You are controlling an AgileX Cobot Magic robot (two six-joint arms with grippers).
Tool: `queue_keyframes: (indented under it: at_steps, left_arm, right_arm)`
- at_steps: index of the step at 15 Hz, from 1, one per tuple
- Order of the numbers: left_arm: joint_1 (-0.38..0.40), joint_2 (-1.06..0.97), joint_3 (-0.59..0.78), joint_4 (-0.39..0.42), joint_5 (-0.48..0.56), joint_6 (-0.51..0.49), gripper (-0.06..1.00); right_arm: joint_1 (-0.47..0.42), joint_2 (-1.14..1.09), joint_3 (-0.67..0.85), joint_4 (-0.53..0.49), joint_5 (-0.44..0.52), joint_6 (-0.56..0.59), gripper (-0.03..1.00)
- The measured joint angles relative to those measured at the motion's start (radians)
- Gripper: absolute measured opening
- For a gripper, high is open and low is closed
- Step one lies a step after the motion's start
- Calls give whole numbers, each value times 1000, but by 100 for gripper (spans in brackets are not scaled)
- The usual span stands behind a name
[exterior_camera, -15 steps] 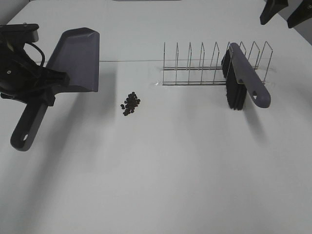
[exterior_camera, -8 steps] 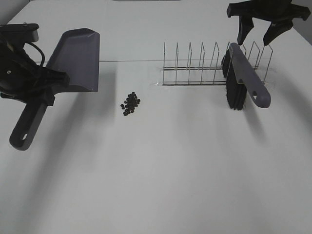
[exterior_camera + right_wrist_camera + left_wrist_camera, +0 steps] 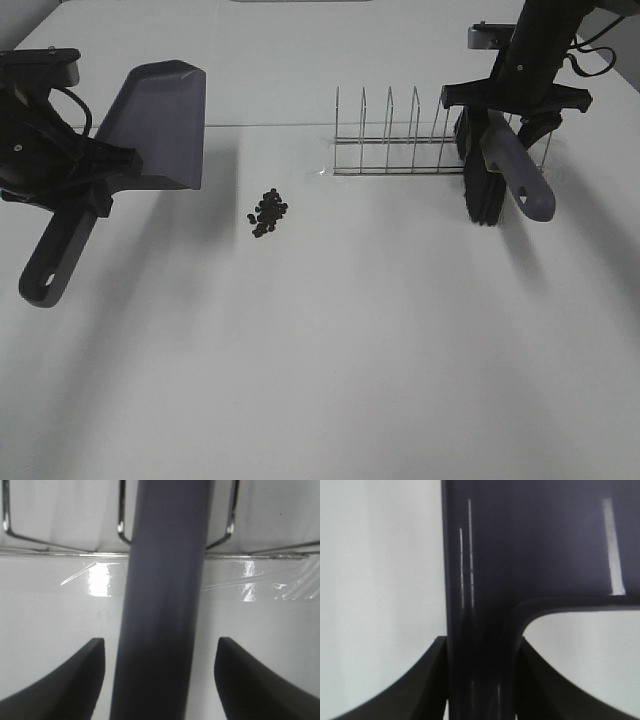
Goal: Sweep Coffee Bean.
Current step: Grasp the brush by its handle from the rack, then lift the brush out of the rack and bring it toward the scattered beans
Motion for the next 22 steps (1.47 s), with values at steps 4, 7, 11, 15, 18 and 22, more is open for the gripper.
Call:
queue_keyframes:
  at_steps: [4,7,11,15,18,22]
  left_arm:
    - [0,0,0,0,0,5,36]
    - [0,0,0,0,0,8,36]
    - [0,0,0,0,0,8,36]
    - [0,0,0,0,0,14,36]
    - [0,0,0,0,0,16,36]
    - [0,0,0,0,0,23,36]
  right_arm:
    - [0,22,0,-9,-22,21,43]
    - [0,22,-1,-11,-32,26,34]
    - [0,22,-1,-11,-22,26,34]
    - [1,-73,-9,-34,13,26,34]
    - [0,-162,-48,-52,43,26,34]
    - [0,-232,-37,-34,51,26,34]
